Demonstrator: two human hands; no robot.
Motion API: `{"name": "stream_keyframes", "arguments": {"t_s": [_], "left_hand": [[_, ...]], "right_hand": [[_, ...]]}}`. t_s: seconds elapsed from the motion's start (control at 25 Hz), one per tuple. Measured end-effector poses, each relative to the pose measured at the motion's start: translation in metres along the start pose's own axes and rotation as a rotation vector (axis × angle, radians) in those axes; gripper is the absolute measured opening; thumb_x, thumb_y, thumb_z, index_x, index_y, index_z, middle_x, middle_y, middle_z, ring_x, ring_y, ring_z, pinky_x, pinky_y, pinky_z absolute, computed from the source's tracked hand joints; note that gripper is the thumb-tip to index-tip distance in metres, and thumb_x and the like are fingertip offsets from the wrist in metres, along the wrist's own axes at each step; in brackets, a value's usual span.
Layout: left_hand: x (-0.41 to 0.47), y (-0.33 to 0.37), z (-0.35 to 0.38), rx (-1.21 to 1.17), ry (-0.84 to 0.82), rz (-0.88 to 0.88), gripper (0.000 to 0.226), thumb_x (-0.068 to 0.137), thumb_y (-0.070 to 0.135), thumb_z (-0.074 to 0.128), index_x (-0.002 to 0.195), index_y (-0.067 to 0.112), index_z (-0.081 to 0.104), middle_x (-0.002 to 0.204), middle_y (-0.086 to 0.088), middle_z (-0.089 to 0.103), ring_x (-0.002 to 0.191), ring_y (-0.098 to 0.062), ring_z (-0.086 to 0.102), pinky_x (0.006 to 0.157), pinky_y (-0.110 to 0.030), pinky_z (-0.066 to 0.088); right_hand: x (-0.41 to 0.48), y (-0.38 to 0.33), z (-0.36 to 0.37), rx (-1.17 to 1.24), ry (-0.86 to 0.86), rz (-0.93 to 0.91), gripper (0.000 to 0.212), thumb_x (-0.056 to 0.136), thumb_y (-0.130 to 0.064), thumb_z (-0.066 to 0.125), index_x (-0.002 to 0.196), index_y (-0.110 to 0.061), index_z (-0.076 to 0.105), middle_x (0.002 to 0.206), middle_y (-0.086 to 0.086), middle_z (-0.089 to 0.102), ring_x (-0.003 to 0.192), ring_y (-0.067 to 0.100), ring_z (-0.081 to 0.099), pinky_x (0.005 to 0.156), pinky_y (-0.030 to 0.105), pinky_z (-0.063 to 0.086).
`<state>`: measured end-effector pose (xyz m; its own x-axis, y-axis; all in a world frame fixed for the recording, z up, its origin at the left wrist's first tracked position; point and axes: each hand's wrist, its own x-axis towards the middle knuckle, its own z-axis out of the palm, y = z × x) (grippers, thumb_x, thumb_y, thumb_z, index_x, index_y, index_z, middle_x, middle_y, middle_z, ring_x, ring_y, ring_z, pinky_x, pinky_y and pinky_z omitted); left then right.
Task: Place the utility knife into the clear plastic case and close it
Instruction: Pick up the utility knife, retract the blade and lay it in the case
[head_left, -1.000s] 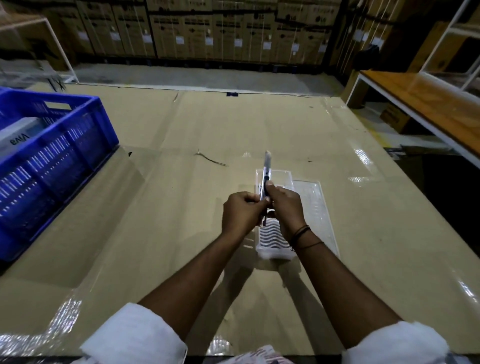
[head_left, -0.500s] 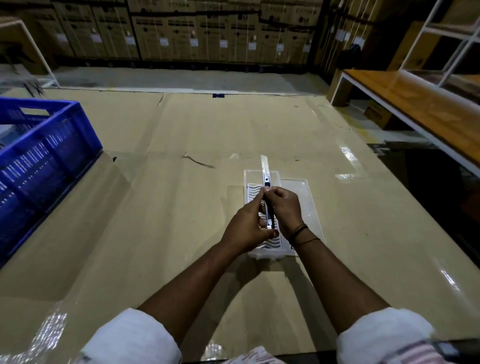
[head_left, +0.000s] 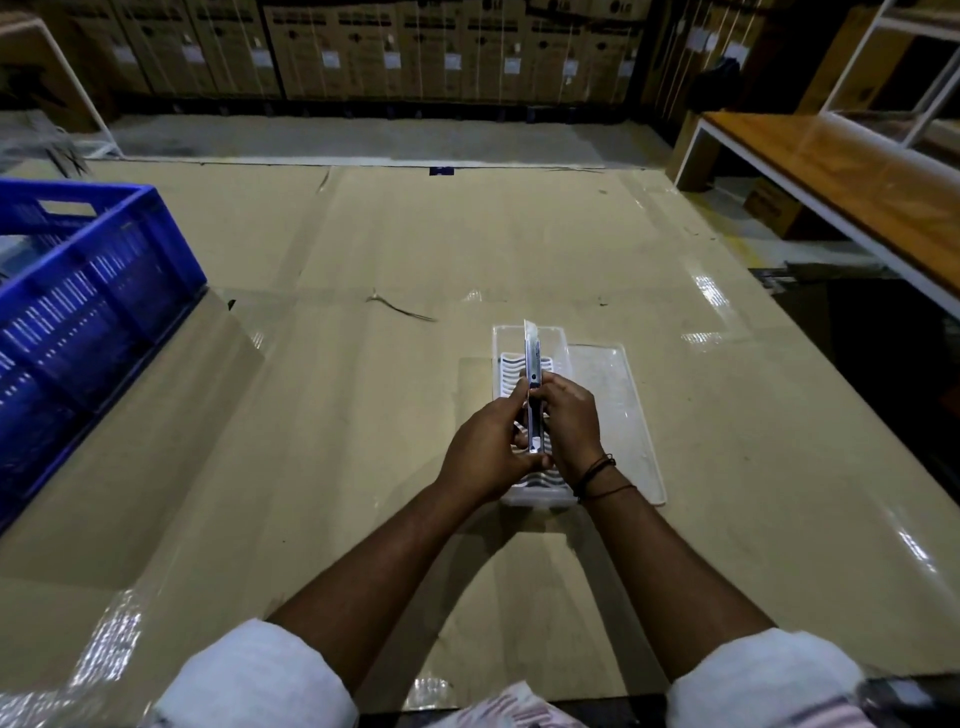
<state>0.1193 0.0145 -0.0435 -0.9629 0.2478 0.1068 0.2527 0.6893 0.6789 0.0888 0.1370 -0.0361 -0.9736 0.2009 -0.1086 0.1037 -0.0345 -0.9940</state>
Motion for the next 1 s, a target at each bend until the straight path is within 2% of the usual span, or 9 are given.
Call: {"name": "stream_keyframes", "arguments": {"t_s": [0.16, 0.36, 0.56, 0.72, 0.8, 0.88, 1.0], "left_hand": [[0.001, 0.003, -0.001, 0.049, -0.006, -0.016, 0.108, 0.075, 0.031, 0.087, 0.162, 0.033, 0.025, 0.119, 0.003, 0.067, 0.088, -0.014, 0.065, 0.076, -0.034, 0.055], [0.001, 0.009, 0.0, 0.126, -0.005, -0.01, 0.105, 0.082, 0.035, 0.081, 0.165, 0.03, 0.017, 0.118, 0.001, 0.068, 0.094, -0.016, 0.067, 0.078, -0.033, 0.055], [0.004, 0.012, -0.006, 0.181, -0.039, 0.0, 0.102, 0.087, 0.036, 0.076, 0.166, 0.029, 0.012, 0.113, -0.002, 0.073, 0.095, -0.02, 0.07, 0.079, -0.037, 0.057], [0.007, 0.014, -0.006, 0.232, -0.056, -0.013, 0.099, 0.089, 0.04, 0.072, 0.166, 0.027, 0.01, 0.11, -0.004, 0.074, 0.094, -0.023, 0.069, 0.076, -0.037, 0.055], [0.007, 0.014, -0.005, 0.196, -0.039, -0.02, 0.097, 0.087, 0.039, 0.074, 0.165, 0.027, 0.017, 0.106, -0.003, 0.074, 0.091, -0.023, 0.069, 0.074, -0.038, 0.055], [0.006, 0.013, -0.004, 0.086, 0.004, -0.036, 0.092, 0.082, 0.03, 0.078, 0.162, 0.027, 0.031, 0.1, -0.003, 0.073, 0.085, -0.022, 0.069, 0.074, -0.039, 0.058], [0.003, 0.011, -0.001, -0.103, 0.099, -0.031, 0.074, 0.076, 0.015, 0.079, 0.145, 0.021, 0.055, 0.103, -0.002, 0.067, 0.077, -0.017, 0.068, 0.075, -0.038, 0.06]], "right_hand": [[0.0, 0.0, -0.001, -0.011, -0.012, 0.008, 0.033, 0.078, 0.005, 0.046, 0.091, -0.005, 0.075, 0.073, 0.018, 0.06, 0.065, 0.027, 0.055, 0.058, 0.033, 0.049], [-0.001, -0.002, -0.001, 0.001, -0.042, 0.029, 0.033, 0.073, 0.011, 0.042, 0.091, 0.004, 0.069, 0.07, 0.016, 0.053, 0.061, 0.025, 0.046, 0.046, 0.025, 0.041], [-0.001, -0.003, -0.003, 0.026, -0.072, 0.022, 0.044, 0.072, 0.014, 0.041, 0.101, -0.001, 0.07, 0.078, 0.014, 0.058, 0.068, 0.023, 0.051, 0.051, 0.027, 0.042], [0.002, -0.001, -0.004, -0.006, -0.074, 0.01, 0.044, 0.073, 0.012, 0.041, 0.099, -0.006, 0.072, 0.077, 0.014, 0.057, 0.069, 0.025, 0.048, 0.053, 0.03, 0.039], [0.002, 0.001, -0.004, -0.033, -0.077, -0.013, 0.047, 0.074, 0.011, 0.043, 0.103, -0.011, 0.073, 0.078, 0.015, 0.061, 0.069, 0.025, 0.051, 0.054, 0.032, 0.042], [0.001, 0.001, -0.001, -0.099, -0.028, -0.053, 0.052, 0.077, 0.009, 0.046, 0.115, -0.015, 0.072, 0.089, 0.013, 0.07, 0.071, 0.025, 0.058, 0.061, 0.035, 0.049], [0.001, 0.003, 0.003, -0.321, 0.086, -0.133, 0.041, 0.09, -0.006, 0.054, 0.127, -0.019, 0.065, 0.107, 0.009, 0.072, 0.091, 0.027, 0.067, 0.082, 0.04, 0.057]]}}
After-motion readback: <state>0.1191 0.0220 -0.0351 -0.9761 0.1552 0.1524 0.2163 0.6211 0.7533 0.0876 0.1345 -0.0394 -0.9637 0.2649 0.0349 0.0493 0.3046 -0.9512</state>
